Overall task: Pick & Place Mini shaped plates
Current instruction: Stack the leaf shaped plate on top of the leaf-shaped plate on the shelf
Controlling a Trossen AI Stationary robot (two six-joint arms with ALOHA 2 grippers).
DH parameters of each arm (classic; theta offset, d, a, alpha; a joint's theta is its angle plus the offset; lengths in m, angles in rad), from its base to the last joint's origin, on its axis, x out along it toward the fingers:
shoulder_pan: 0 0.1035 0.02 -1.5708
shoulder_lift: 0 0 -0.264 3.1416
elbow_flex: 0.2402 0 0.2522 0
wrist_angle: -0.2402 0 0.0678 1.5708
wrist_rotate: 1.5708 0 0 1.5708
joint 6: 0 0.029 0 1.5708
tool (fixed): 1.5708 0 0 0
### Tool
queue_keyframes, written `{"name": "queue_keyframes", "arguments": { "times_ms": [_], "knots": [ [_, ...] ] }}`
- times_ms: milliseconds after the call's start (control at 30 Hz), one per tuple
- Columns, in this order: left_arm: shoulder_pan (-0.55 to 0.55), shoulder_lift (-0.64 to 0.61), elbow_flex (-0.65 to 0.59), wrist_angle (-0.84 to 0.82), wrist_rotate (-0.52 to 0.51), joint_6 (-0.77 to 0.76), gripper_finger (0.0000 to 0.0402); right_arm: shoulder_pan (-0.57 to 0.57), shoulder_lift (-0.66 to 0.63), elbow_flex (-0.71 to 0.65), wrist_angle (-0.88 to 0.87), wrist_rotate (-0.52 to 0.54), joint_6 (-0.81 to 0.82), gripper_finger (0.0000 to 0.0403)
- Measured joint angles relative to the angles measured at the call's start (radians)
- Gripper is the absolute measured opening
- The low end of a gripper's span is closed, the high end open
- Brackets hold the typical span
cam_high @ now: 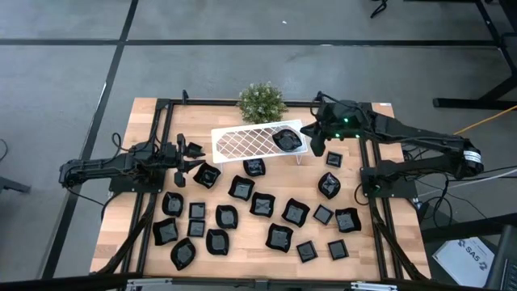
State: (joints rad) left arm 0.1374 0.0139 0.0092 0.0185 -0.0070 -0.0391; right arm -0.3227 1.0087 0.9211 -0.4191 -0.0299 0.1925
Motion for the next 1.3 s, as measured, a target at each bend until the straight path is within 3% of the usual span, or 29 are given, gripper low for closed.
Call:
{"name": "queue_keyframes", "arguments": {
  "times_ms": [633,1033,1300],
  "knots": [
    [0.0,0.0,0.0,0.0,0.0,0.0,0.01,0.373,-0.023,0.0,-0.133,0.003,0.112,0.0036],
    [0.0,0.0,0.0,0.0,0.0,0.0,0.01,0.517,-0.021,0.0,-0.133,0.002,0.144,0.0036],
    [0.0,0.0,0.0,0.0,0.0,0.0,0.01,0.582,0.064,0.0,-0.124,0.011,0.145,0.0036]
  ]
}}
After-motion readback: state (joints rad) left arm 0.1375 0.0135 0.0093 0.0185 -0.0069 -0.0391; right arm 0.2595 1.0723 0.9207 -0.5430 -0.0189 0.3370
